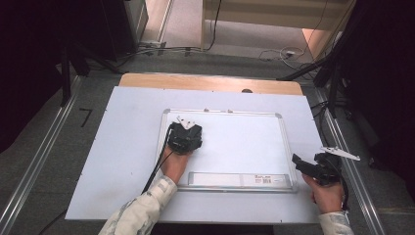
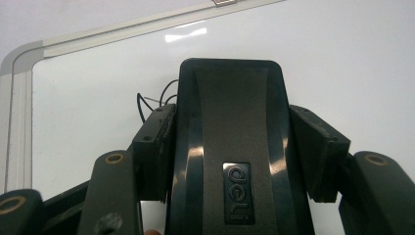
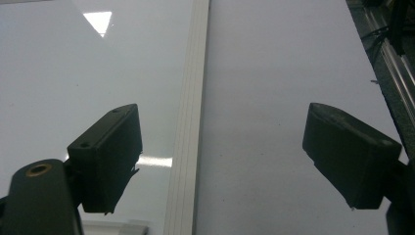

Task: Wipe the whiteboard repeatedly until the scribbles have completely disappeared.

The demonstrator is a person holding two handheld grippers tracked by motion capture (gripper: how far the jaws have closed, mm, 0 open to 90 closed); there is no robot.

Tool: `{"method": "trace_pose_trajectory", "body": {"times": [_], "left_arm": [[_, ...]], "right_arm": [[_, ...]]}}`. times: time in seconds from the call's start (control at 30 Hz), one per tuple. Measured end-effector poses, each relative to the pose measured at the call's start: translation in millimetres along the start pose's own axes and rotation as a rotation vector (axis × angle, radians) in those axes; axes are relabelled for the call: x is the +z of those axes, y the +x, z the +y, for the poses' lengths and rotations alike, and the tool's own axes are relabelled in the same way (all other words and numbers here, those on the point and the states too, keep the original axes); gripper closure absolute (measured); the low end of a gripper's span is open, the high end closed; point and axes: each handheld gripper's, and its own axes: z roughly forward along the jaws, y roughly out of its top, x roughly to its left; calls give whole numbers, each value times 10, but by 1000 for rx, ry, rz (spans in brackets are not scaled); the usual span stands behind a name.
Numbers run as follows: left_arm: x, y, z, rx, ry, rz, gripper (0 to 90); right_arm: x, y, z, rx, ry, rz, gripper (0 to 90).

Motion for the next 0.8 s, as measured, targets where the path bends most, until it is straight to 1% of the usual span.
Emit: {"method": "trace_pose_trajectory", "body": {"times": [0.23,0.4,0.47,0.63,0.7,0.77,0.8], "left_arm": [[57,43,61,-3,8,6,410],[93,86,88,-14,2,8,409],[100,105,98,-11,5,8,409],[111,160,110,-20,4,13,409],[113,179,112,-12,3,17,409],[116,196,113,-21,0,18,408],[114,212,114,-18,3,19,409]], "right_arm": [[-5,-5,-2,4,2,2,135],[-9,-14,-4,4,0,1,135],[-9,-18,-5,3,1,0,135],[-13,-25,-9,4,1,-1,135],[-16,-25,-11,6,2,-1,134],[-17,-29,-13,3,1,0,134],[-17,-31,-13,4,2,0,135]]}}
